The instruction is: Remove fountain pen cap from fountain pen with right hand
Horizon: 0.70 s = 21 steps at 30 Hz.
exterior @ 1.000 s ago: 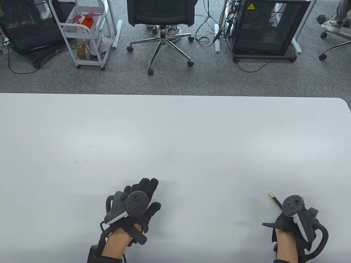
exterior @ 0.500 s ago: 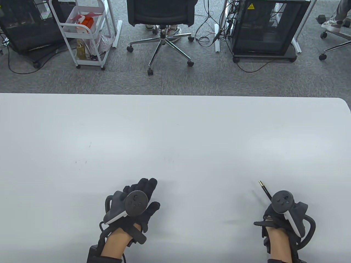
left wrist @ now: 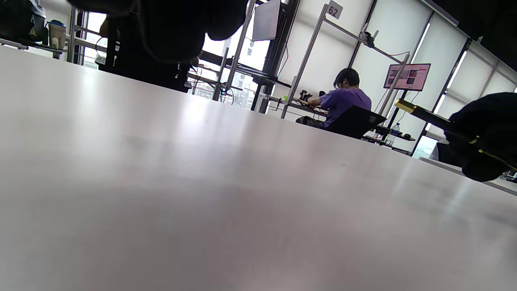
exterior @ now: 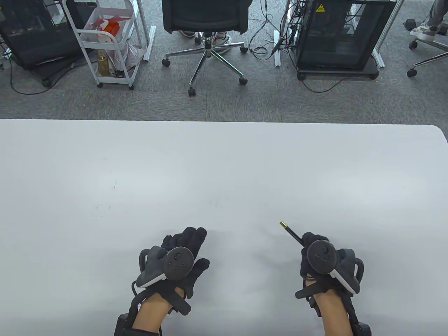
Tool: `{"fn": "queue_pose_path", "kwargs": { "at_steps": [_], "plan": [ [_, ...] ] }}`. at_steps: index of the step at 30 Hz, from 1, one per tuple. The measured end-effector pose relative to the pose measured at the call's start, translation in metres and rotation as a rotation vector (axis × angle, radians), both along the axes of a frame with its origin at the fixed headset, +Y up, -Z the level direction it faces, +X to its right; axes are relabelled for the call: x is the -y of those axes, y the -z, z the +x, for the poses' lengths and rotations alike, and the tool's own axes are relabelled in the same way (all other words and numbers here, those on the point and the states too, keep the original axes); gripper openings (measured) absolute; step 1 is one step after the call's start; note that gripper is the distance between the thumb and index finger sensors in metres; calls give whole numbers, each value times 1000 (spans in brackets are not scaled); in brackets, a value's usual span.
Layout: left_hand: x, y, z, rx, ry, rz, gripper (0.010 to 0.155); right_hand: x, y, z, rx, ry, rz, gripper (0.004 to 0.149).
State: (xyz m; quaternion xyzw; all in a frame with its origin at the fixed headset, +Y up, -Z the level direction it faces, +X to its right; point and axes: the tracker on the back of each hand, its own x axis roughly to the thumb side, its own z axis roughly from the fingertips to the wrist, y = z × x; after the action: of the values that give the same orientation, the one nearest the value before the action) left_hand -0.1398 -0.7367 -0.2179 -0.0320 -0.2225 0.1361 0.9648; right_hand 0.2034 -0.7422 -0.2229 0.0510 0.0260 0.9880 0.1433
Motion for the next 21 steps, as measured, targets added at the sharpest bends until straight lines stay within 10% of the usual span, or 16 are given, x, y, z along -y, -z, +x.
{"fn": "queue_pose_path", "kwargs": {
  "at_steps": [21],
  "plan": [
    [-8,-21,64,197,141,155,77,-12,-20,-100,-438,273,22,46]
  ]
}}
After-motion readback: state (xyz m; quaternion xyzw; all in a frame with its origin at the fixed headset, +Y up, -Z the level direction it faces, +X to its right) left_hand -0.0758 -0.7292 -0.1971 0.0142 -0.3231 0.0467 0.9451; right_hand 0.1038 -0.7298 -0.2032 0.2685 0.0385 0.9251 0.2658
